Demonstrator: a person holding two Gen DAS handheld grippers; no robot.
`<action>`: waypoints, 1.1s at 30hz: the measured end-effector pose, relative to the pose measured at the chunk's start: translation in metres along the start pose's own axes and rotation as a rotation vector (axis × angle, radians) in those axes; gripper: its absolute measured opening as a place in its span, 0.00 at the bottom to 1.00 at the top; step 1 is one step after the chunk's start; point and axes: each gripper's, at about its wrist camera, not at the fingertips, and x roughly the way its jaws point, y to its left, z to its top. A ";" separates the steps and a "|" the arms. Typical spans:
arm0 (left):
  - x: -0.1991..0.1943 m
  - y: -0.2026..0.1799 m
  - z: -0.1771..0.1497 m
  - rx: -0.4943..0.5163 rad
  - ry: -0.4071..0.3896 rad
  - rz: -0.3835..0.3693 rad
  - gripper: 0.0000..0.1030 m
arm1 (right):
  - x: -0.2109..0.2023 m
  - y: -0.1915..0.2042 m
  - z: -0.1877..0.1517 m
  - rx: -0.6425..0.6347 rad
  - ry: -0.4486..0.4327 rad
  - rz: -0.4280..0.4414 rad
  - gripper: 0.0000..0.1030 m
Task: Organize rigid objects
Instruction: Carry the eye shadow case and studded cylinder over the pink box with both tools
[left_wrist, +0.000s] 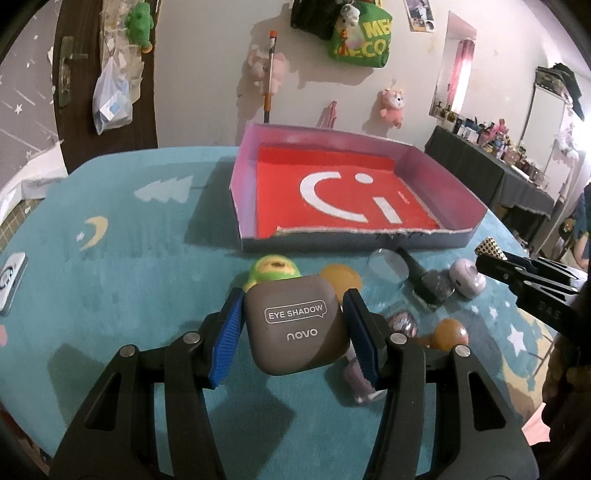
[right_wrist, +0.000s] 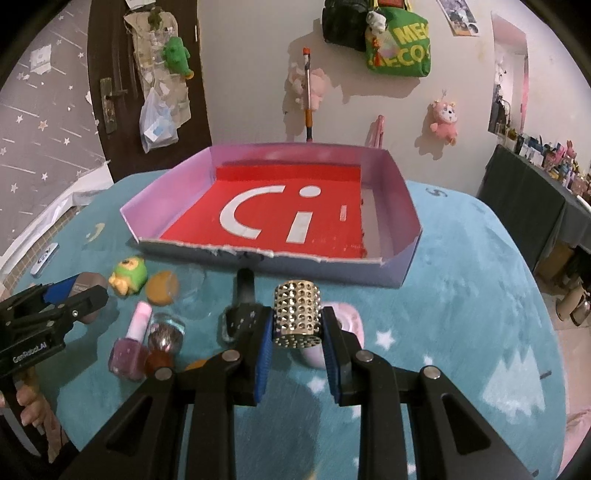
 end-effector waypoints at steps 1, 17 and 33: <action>0.000 0.000 0.003 0.003 -0.004 -0.005 0.51 | 0.000 -0.001 0.003 -0.001 -0.004 0.002 0.26; 0.048 -0.008 0.078 0.088 0.039 -0.074 0.51 | 0.044 -0.026 0.072 -0.083 0.037 0.029 0.26; 0.122 -0.016 0.097 0.208 0.176 0.006 0.51 | 0.108 -0.032 0.092 -0.256 0.290 -0.045 0.26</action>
